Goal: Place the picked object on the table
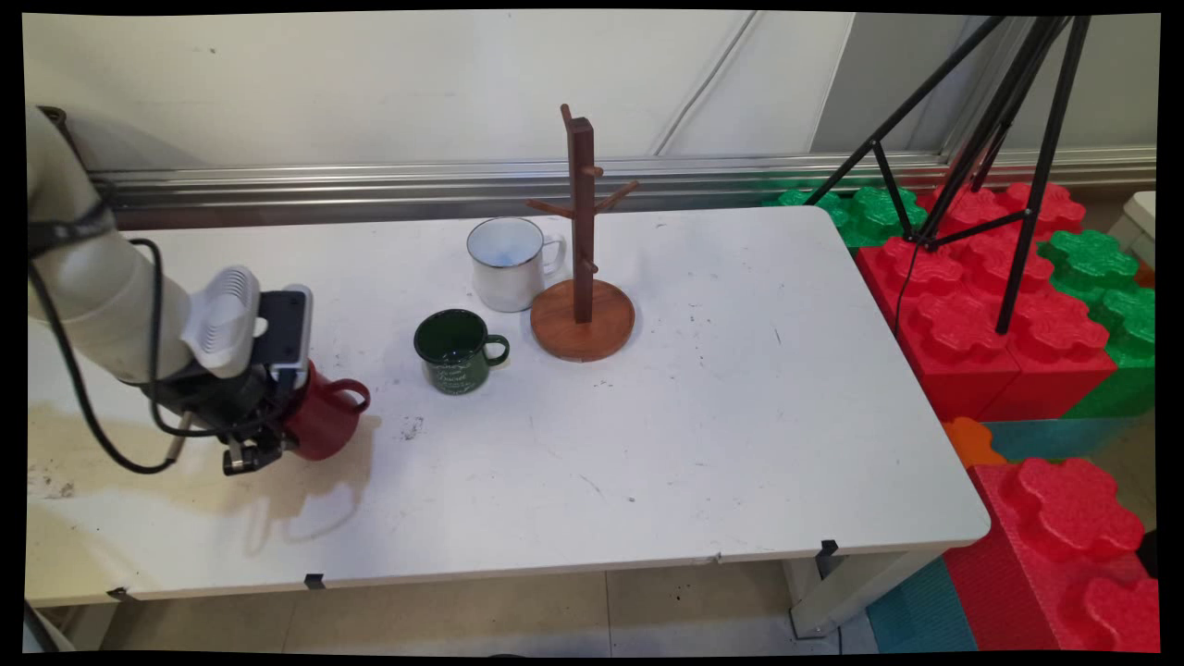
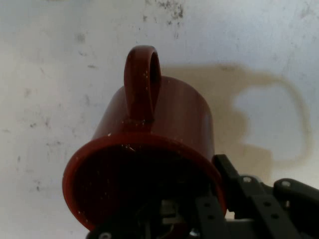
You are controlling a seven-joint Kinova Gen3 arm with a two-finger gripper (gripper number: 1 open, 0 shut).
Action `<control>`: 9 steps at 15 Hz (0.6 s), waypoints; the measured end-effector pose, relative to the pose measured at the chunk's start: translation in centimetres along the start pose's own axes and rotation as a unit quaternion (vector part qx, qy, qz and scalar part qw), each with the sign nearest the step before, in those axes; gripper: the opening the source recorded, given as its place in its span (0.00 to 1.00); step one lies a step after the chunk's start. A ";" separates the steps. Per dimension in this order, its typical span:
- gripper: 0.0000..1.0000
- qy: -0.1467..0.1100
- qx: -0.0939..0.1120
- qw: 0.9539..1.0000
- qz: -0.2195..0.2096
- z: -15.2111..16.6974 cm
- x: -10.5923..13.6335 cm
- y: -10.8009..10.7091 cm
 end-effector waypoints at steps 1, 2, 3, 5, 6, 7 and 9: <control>0.00 -0.005 -0.001 1.000 -0.003 0.4 0.3 0.1; 0.00 -0.009 -0.001 1.000 -0.004 0.7 0.6 0.1; 0.00 -0.013 -0.001 1.000 -0.006 1.0 0.8 0.2; 0.00 -0.019 -0.001 1.000 -0.007 1.5 1.2 0.2; 0.00 -0.021 -0.001 1.000 -0.008 1.7 1.3 0.2; 0.00 -0.025 -0.001 1.000 -0.009 2.1 1.6 0.2; 0.00 -0.030 -0.002 0.999 -0.011 2.5 1.9 0.2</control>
